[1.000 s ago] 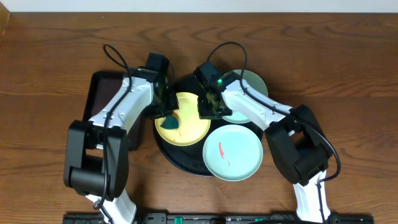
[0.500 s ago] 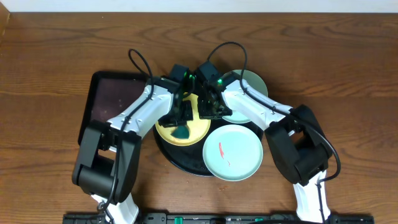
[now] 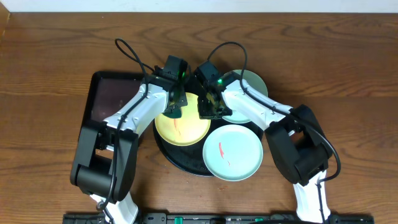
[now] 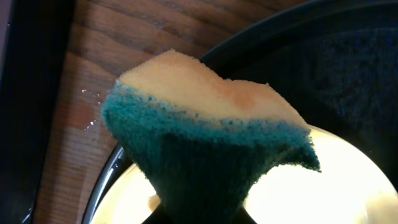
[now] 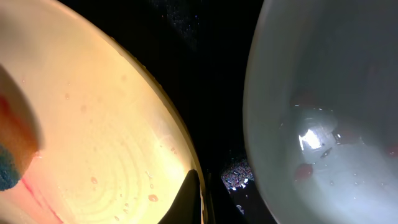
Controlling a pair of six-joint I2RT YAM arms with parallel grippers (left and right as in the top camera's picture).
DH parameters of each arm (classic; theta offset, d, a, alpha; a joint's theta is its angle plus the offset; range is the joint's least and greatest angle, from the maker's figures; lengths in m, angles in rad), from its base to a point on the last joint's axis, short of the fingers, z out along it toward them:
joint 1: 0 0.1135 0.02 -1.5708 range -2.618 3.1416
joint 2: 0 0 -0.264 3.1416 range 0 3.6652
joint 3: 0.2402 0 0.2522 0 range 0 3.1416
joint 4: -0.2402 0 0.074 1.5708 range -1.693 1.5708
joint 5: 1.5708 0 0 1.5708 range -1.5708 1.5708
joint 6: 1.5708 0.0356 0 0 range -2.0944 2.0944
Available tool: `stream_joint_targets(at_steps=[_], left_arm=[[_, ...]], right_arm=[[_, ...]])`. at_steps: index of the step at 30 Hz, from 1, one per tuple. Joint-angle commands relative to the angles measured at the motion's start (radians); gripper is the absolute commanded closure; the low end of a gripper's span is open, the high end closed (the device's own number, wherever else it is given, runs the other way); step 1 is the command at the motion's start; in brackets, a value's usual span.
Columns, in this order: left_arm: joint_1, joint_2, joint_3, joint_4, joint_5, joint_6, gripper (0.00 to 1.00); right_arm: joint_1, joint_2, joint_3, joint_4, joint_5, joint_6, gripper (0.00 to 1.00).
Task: Clean dirty plates on tray and stack at the side
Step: 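Scrub the yellow plate with the sponge while the right gripper holds it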
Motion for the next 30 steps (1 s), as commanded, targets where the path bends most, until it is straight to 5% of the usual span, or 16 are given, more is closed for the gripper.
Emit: stream_joint_targets(at_steps=[1,8,17,23,30], left_arm=[[0.003,0.013,-0.026,-0.026,-0.003,0.015,0.93],[0.003,0.014,-0.081,-0.092,0.245,0.143,0.93],[0.003,0.014,-0.082,-0.174,0.423,0.154,0.93],[0.017,0.014,-0.082,-0.071,0.319,0.157,0.92],[0.045,0.014,-0.082,0.124,0.0,0.157,0.93]], right_arm=[[0.008,0.024,-0.005,0.006,-0.042,-0.002,0.99],[0.008,0.024,-0.005,0.003,-0.042,-0.003,0.99],[0.008,0.024,-0.005,0.003,-0.042,-0.002,0.99],[0.008,0.024,-0.005,0.003,-0.042,-0.003,0.99],[0.008,0.024,-0.005,0.001,-0.042,-0.003,0.99]])
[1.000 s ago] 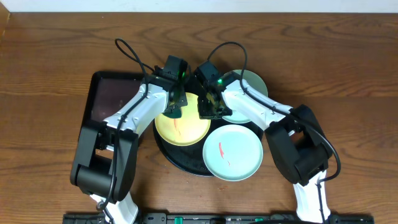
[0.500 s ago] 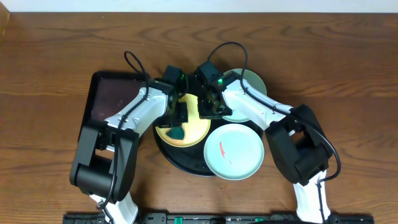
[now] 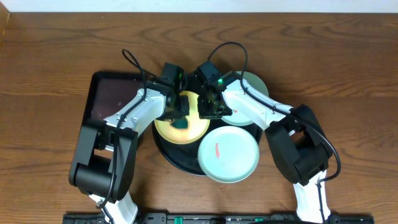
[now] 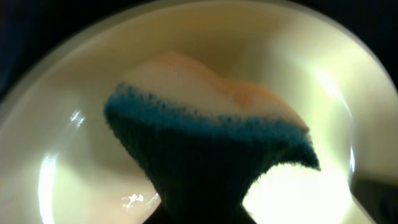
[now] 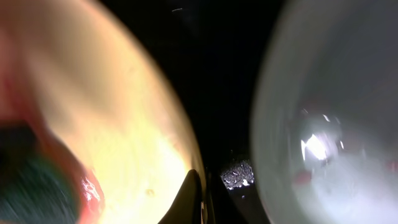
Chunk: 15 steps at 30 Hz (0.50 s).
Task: Clean dirty plates on tray and stack at the side
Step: 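Scrub the yellow plate with the sponge while the right gripper holds it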
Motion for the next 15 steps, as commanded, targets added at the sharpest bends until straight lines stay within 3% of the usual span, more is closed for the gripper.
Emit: stream_joint_targets(at_steps=[1,6,12,15], left_arm=[[0.022,0.014,-0.003,0.108,-0.278,0.018,0.93],[0.022,0.014,-0.003,0.179,-0.368,0.018,0.93],[0.021,0.014,-0.003,0.18,-0.366,0.018,0.93],[0.021,0.014,-0.003,0.137,-0.296,0.039,0.93]], right_arm=[[0.011,0.024,-0.005,0.0,-0.028,-0.002,0.99],[0.011,0.024,-0.005,0.0,-0.028,-0.003,0.99],[0.01,0.024,-0.005,0.002,-0.028,-0.003,0.99],[0.007,0.024,-0.005,0.001,-0.028,-0.003,0.99]])
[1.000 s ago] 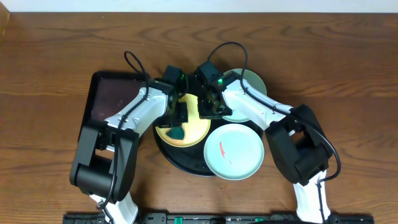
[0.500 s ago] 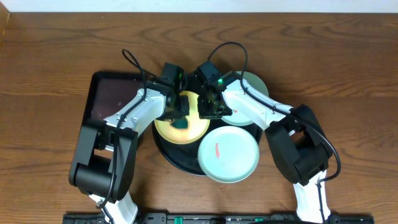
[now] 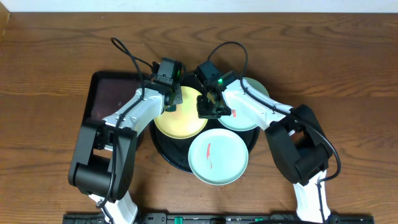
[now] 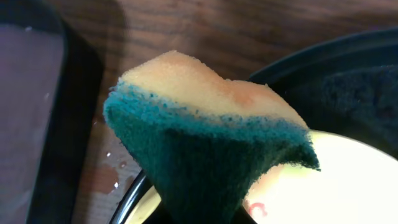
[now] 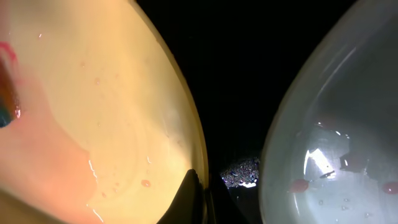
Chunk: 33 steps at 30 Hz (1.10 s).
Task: Clean dirty plates on tray and stack at the side
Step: 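Scrub the yellow plate with the sponge while the right gripper holds it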
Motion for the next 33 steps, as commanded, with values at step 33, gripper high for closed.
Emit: stream_joint_targets(at_steps=[33], left_arm=[[0.007,0.015,-0.002,-0.163,0.194,0.135,0.92]], right_arm=[[0.006,0.024,-0.005,-0.01,-0.019,-0.014,0.99]])
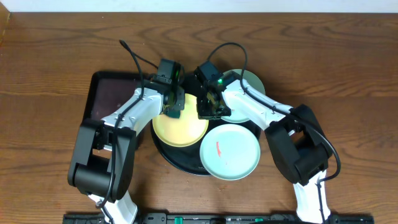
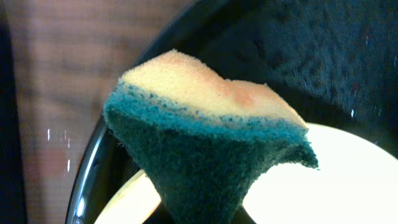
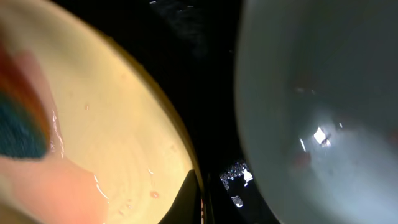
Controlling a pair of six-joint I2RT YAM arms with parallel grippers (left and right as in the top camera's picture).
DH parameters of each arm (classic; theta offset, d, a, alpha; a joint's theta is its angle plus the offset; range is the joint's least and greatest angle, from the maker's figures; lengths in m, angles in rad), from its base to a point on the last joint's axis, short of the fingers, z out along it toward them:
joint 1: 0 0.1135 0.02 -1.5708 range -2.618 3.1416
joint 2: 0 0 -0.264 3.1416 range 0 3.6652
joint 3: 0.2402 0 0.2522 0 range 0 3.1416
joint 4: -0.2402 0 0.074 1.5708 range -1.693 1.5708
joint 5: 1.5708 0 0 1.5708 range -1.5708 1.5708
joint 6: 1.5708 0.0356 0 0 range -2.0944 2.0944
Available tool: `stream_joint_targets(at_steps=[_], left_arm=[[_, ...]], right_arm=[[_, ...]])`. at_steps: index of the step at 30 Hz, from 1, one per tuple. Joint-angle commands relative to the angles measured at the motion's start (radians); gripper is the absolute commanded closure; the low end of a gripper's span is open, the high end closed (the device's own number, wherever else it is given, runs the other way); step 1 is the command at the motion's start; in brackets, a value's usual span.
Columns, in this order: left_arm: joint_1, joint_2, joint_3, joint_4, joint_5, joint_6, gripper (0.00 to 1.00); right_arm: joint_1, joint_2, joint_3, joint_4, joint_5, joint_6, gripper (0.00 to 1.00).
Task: Clean dirty plates on tray and stack at the side
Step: 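Scrub the yellow plate with the sponge while the right gripper holds it, then lift the sponge away from the yellow plate with the left gripper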
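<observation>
A yellow plate (image 1: pixel 180 126) lies on the round black tray (image 1: pixel 177 163). My left gripper (image 1: pixel 173 106) is shut on a yellow and green sponge (image 2: pixel 205 124), which is pressed to the plate's far-left part. The sponge hides the fingers in the left wrist view. My right gripper (image 1: pixel 208 107) is shut on the plate's far-right rim, with one finger (image 3: pixel 193 193) lying on the rim. A pink wet smear covers the yellow plate (image 3: pixel 112 143) beside the sponge (image 3: pixel 18 130). A pale green plate (image 1: pixel 229 152) with a red streak sits at the tray's front right.
A second pale green plate (image 1: pixel 252 84), wet with red drops, lies behind the right arm. It shows close up as the pale green plate (image 3: pixel 323 112) in the right wrist view. A rectangular black tray (image 1: pixel 109 93) rests on the table at the left.
The sponge has moved from the yellow plate's far-left rim a little inward onto the plate. The front green plate now sits further right. The right gripper still holds the rim.
First the sponge was at the yellow plate's far left and a red streak crossed the plate. Then it was in the plate's middle, then at the far rim with the red smeared. Now it is back on the plate, which shows only a pink film.
</observation>
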Motion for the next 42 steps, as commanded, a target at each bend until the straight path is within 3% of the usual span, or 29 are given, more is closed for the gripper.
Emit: stream_joint_targets(at_steps=[1,10,21,24,31,42], left_arm=[[0.0,0.014,-0.005,-0.127,0.032,-0.018,0.93],[0.001,-0.002,-0.003,-0.232,0.253,0.082,0.93],[0.001,-0.016,0.008,-0.396,0.28,0.079,0.93],[0.001,-0.015,0.008,-0.411,0.278,0.016,0.93],[0.0,-0.002,0.006,-0.284,0.084,-0.219,0.92],[0.001,0.003,0.017,-0.083,-0.041,-0.215,0.93]], right_arm=[[0.006,0.024,-0.005,-0.002,-0.002,-0.006,0.99],[0.006,0.024,-0.005,-0.002,-0.002,-0.006,0.99],[0.006,0.024,-0.005,0.0,-0.002,-0.005,0.99],[0.006,0.024,-0.005,-0.001,-0.002,-0.005,0.99],[0.006,0.024,-0.005,0.0,-0.003,-0.005,0.99],[0.006,0.024,-0.005,-0.002,-0.002,-0.006,0.99]])
